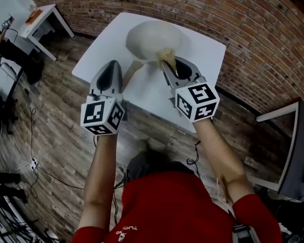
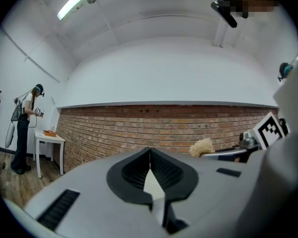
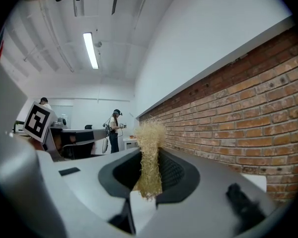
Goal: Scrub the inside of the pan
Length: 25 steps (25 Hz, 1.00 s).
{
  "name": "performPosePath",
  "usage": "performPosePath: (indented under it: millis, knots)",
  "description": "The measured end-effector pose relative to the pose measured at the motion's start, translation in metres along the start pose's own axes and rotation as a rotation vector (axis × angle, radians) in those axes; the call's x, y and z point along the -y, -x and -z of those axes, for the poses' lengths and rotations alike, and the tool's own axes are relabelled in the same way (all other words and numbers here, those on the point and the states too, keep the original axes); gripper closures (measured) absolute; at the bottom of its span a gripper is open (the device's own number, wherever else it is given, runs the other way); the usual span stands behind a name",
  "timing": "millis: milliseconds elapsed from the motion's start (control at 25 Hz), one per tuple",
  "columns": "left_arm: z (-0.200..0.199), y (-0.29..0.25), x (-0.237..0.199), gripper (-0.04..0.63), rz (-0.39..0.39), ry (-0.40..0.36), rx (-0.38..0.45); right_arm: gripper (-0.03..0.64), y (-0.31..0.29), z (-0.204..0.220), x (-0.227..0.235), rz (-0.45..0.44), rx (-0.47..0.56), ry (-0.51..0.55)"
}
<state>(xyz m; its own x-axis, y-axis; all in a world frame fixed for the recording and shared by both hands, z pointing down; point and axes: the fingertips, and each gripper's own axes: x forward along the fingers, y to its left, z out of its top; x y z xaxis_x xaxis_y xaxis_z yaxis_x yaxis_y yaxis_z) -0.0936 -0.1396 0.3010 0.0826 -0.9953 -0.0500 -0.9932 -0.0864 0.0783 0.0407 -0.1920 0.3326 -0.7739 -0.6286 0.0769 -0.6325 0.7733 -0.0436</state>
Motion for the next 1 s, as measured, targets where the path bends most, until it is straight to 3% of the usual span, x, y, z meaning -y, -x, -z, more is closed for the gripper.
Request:
performPosePath:
  millis: [640, 1000]
  knots:
    - [0.016, -0.136, -0.090, 0.580, 0.158, 0.010, -0.010, 0.530, -0.153, -0.003, 0.043, 0.147, -0.063, 0.033]
    - [0.038, -0.191, -0.133, 0.580, 0.225, 0.020, -0.039, 0.531, -0.219, 0.010, 0.067, 0.212, -0.175, 0.086]
